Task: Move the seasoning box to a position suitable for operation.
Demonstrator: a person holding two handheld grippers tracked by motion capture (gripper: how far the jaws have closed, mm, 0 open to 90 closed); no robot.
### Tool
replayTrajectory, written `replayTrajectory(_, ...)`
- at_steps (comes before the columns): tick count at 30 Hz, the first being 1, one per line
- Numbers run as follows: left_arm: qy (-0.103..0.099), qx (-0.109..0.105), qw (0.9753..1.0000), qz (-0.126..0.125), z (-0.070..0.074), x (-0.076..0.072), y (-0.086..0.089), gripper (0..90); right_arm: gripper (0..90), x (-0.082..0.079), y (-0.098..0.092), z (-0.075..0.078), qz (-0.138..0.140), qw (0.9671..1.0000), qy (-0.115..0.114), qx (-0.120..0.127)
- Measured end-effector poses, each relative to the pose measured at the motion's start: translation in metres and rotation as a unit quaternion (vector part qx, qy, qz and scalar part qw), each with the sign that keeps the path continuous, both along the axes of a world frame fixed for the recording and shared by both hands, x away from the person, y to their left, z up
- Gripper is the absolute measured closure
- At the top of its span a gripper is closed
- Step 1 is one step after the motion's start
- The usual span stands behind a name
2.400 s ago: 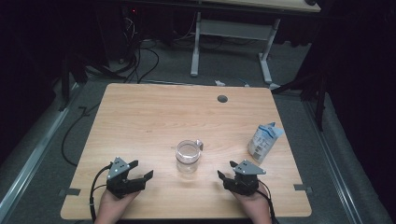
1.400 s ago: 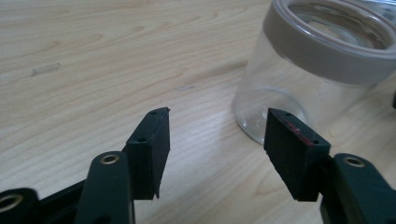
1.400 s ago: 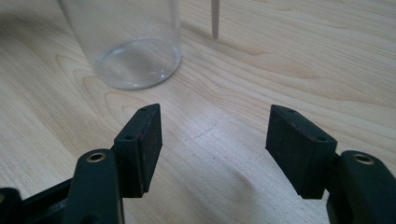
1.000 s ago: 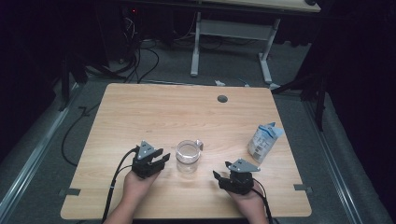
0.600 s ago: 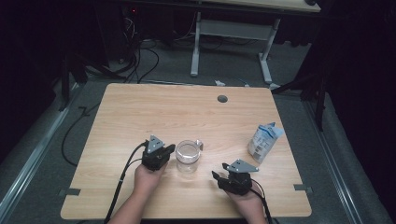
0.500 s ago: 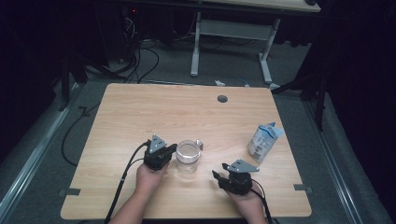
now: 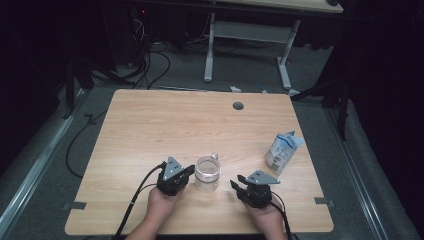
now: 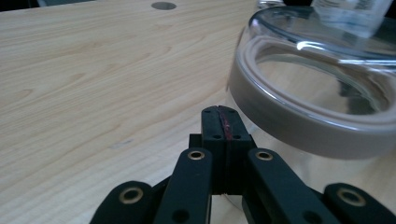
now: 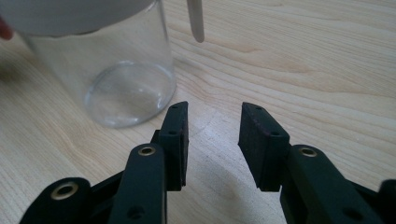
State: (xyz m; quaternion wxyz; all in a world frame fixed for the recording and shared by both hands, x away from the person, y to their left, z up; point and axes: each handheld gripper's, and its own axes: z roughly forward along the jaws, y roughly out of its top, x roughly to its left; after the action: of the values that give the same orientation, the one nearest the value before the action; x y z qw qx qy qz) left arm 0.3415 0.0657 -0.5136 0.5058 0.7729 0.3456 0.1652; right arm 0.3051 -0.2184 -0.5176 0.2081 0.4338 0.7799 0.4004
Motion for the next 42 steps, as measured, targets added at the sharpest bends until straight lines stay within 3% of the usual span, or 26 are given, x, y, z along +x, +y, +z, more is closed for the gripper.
replayTrajectory(9,0.001,-0.009,0.9995,-0.031,-0.001,-0.022,-0.012,90.0,67.2,0.000,-0.003,0.002,-0.007,1.0000,-0.007,-0.002)
replayTrajectory(12,-0.006,-0.002,0.9995,-0.031,-0.001,-0.025,-0.011,90.0,69.4,-0.001,-0.005,0.003,-0.008,0.9999,-0.011,-0.002)
replayTrajectory(16,-0.012,0.000,0.9999,-0.006,0.002,-0.022,0.008,89.4,73.1,-0.003,-0.006,0.005,-0.008,0.9998,-0.019,-0.002)
replayTrajectory(23,-0.008,0.035,0.9980,0.053,0.003,-0.016,0.064,84.4,81.4,-0.006,-0.007,0.009,-0.009,0.9994,-0.033,0.004)
replayTrajectory(26,-0.010,0.030,0.9972,0.068,-0.005,-0.023,0.085,81.4,89.5,-0.008,-0.006,0.011,-0.009,0.9990,-0.042,0.005)
replayTrajectory(28,-0.010,0.033,0.9962,0.080,-0.013,-0.031,0.094,80.6,90.0,-0.010,-0.005,0.012,-0.007,0.9988,-0.048,0.002)
replayTrajectory(30,0.003,0.022,0.9965,0.081,-0.012,-0.032,0.099,81.0,90.0,-0.012,-0.002,0.013,-0.009,0.9987,-0.050,-0.006)
replayTrajectory(32,-0.013,0.024,0.9965,0.079,-0.004,-0.033,0.101,80.9,90.0,-0.012,0.001,0.013,-0.012,0.9986,-0.052,-0.008)
replayTrajectory(37,0.003,0.023,0.9966,0.079,-0.004,-0.031,0.103,82.3,90.0,-0.013,0.010,0.010,-0.014,0.9981,-0.054,-0.025)
replayTrajectory(42,0.003,0.015,0.9962,0.086,-0.003,-0.033,0.107,81.9,90.0,-0.012,0.014,0.009,-0.012,0.9981,-0.053,-0.027)
